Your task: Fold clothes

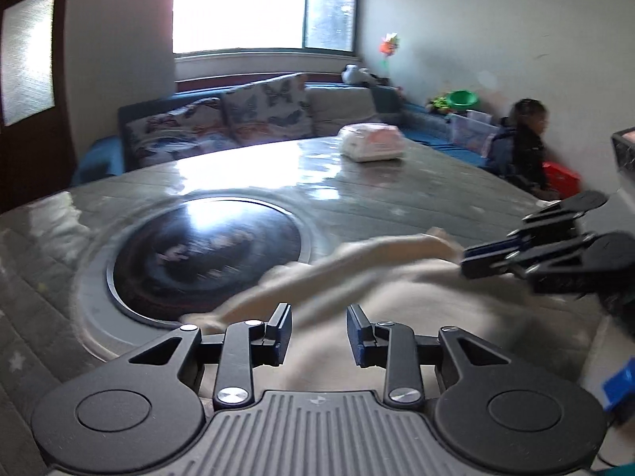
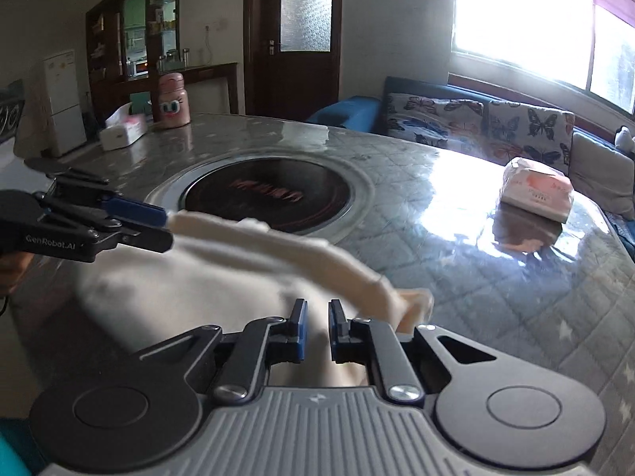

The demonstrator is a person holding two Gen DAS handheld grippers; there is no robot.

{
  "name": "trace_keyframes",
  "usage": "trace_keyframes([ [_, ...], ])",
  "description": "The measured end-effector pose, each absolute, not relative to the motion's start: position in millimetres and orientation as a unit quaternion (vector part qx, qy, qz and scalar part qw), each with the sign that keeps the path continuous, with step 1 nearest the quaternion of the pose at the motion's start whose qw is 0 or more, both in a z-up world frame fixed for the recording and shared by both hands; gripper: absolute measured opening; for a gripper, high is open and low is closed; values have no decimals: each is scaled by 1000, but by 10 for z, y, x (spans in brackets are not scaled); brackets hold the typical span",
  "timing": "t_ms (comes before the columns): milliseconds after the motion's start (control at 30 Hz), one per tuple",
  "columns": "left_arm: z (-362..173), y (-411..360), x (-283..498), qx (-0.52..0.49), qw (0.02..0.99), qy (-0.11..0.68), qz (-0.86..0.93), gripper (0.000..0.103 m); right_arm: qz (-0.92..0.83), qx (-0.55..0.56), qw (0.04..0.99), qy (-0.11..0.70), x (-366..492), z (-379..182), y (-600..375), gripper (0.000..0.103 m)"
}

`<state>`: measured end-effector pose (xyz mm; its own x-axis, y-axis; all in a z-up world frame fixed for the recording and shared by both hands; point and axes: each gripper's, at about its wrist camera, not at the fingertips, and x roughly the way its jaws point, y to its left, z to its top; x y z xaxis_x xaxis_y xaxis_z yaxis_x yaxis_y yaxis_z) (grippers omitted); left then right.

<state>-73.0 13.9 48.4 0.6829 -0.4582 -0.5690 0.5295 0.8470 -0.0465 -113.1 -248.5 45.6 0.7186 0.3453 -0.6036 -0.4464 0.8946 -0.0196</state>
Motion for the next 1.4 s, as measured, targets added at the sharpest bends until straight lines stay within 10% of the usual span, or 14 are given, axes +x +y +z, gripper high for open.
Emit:
trace_keyframes([
  [567,303,133,-861,62,913,319,-245,40,189,54,924,328,-1064,361,-3112,11],
  [1400,331,317,-902,44,918,323,-227,43,150,-48,949,272,-1133,376,-2787,5],
])
